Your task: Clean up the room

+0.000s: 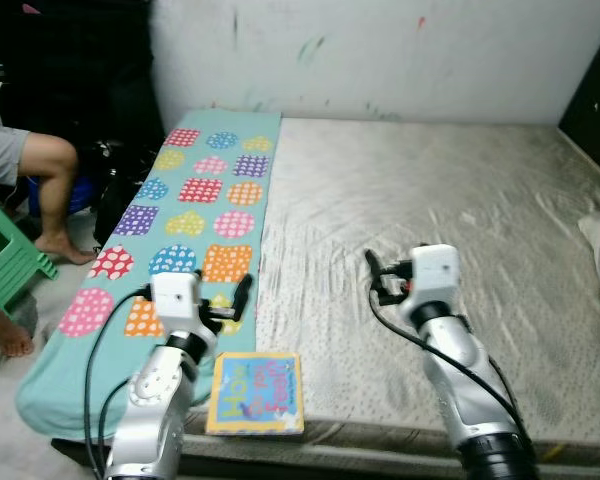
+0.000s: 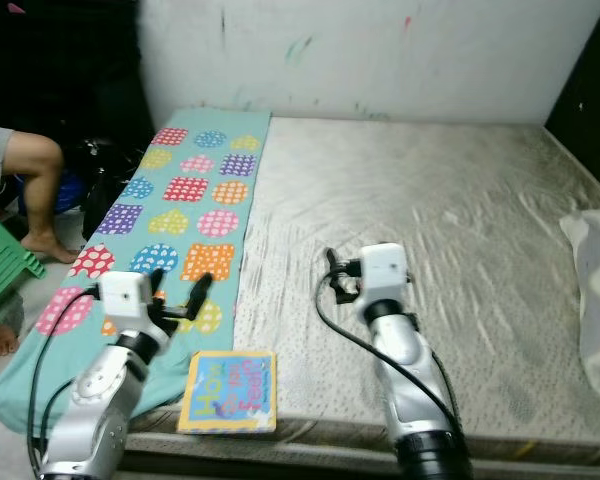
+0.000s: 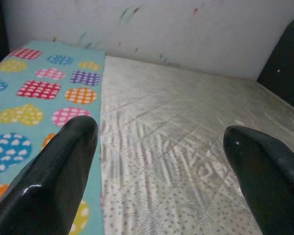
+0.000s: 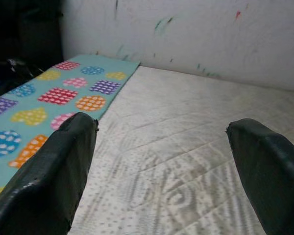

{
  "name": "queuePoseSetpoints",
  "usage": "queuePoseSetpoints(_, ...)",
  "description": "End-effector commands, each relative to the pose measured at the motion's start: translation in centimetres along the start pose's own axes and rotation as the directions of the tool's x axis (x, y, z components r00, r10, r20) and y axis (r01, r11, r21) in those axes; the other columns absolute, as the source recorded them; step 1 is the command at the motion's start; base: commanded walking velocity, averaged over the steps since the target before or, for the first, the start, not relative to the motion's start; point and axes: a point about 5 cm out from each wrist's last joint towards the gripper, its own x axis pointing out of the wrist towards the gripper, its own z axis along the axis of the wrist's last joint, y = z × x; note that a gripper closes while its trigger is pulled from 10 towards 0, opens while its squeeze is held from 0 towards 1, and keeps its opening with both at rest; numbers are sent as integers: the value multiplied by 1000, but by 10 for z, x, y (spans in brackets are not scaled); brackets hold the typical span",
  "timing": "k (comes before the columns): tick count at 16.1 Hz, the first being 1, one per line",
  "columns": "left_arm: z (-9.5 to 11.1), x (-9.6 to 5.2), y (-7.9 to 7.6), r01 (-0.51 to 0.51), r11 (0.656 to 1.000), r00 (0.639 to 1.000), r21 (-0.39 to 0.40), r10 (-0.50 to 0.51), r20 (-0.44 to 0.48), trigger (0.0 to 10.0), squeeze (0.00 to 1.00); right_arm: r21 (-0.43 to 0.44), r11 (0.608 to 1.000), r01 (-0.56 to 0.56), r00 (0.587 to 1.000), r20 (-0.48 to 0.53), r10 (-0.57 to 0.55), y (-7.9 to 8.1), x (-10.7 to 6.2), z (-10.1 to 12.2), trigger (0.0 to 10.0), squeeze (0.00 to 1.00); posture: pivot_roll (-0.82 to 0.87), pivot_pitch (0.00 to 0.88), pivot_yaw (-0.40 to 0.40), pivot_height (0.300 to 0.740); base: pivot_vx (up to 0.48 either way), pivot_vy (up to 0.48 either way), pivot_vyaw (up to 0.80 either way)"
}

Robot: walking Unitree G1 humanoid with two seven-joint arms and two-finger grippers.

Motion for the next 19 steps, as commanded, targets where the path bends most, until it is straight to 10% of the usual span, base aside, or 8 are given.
queuePoseSetpoints(1, 2, 0, 4, -13, 1000, 1000, 10, 13, 2, 10000, 0, 10, 1000, -9, 1000, 17, 9, 4, 2, 4, 10000, 0, -144, 7, -4, 740, 0, -424, 0)
queuePoseSetpoints(19, 3, 2, 6, -22, 1000, 1000, 2, 22, 6, 10000, 0, 22, 1000, -8, 1000, 19, 7, 3, 2, 3, 10000, 0, -143, 9, -2, 740, 0, -276, 0)
